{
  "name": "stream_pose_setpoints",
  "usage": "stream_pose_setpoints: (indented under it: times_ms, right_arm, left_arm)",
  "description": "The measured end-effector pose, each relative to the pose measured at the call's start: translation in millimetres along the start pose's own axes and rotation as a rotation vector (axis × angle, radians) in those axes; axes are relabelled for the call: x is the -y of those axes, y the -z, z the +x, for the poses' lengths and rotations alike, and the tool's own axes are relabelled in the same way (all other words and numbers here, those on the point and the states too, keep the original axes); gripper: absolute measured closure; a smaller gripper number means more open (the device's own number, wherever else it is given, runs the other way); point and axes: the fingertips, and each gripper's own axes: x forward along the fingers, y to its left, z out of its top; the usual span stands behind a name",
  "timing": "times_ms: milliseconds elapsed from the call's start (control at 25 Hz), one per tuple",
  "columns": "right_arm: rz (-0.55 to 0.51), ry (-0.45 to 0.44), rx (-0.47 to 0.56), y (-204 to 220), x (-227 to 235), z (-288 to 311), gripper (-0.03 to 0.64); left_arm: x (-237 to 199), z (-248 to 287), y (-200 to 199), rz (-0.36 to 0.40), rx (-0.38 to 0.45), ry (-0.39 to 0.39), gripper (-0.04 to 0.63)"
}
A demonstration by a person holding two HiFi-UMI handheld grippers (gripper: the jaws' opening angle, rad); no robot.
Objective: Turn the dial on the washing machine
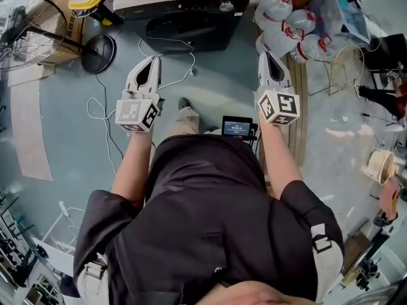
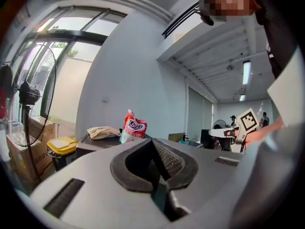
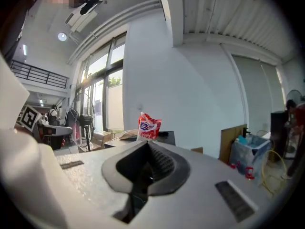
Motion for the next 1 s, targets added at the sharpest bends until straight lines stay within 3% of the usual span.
stream_pose_setpoints:
  times_ms: [400, 640, 1000]
  right_arm:
    - [0.044, -0.082, 0.027, 20.2, -24.8, -117.1, 0.614]
    - [0.089, -0.068, -0.021, 49.5, -55.5, -160.8, 0.614]
    - [0.084, -0.030, -0.024, 62.6, -139.5, -232.1, 0.614]
  left_arm:
    - [78.3, -105.9, 25.0, -0.001, -0.059, -0.055, 0.600]
    - [83.1, -162.6, 37.9, -0.007, -0.077, -0.042, 0.600]
    - [91.2, -249.0, 45.0, -0.068, -0.020, 0.046, 0.600]
